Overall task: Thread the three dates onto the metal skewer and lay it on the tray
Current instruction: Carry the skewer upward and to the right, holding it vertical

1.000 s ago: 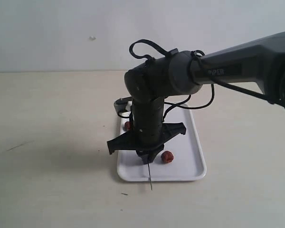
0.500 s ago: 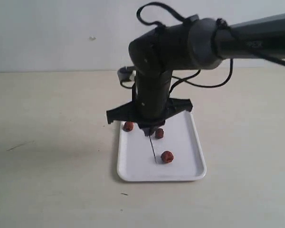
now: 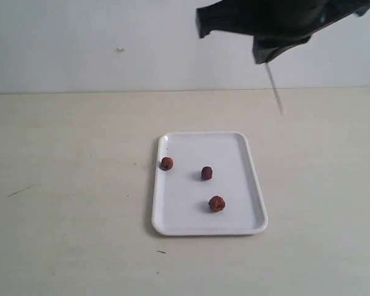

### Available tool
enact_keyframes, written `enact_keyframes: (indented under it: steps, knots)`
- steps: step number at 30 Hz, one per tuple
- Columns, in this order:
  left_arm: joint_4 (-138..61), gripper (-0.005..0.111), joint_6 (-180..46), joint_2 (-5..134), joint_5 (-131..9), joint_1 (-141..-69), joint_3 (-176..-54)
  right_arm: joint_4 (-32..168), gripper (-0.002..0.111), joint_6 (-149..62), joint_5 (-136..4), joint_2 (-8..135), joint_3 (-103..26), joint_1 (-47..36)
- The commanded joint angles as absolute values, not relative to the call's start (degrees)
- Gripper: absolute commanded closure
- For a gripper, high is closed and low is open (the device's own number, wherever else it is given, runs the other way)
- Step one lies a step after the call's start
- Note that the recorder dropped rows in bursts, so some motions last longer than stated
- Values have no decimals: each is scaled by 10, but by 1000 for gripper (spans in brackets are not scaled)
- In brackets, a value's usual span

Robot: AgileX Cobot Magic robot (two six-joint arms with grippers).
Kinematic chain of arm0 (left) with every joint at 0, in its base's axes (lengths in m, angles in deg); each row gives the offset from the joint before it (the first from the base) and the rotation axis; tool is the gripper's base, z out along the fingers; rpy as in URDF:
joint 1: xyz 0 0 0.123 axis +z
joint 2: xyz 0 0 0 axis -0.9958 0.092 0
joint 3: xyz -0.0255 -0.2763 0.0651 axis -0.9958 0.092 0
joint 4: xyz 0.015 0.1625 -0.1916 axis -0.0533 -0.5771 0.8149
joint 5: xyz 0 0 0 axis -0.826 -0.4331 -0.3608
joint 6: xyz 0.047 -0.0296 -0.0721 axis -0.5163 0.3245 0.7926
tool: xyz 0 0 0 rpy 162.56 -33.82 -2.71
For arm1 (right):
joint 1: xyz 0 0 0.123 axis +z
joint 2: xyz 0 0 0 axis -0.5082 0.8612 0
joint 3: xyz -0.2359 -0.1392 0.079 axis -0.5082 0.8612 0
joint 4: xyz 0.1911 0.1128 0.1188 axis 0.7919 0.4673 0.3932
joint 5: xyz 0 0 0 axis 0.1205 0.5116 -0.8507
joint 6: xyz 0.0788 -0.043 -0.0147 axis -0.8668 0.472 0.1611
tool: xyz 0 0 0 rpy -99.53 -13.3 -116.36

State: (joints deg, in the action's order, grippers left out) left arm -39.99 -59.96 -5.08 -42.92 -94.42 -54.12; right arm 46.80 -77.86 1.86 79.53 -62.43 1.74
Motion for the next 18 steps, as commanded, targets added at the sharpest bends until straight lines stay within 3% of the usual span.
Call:
enact_keyframes:
  steps: [1,18]
  knots:
    - [-402,107,-597,-54,-430,-943,-542,484,108,-719,37,723,-597,18]
    - [-402,107,-597,-54,-430,-943,-542,497,108,-698,37,532,-261,18]
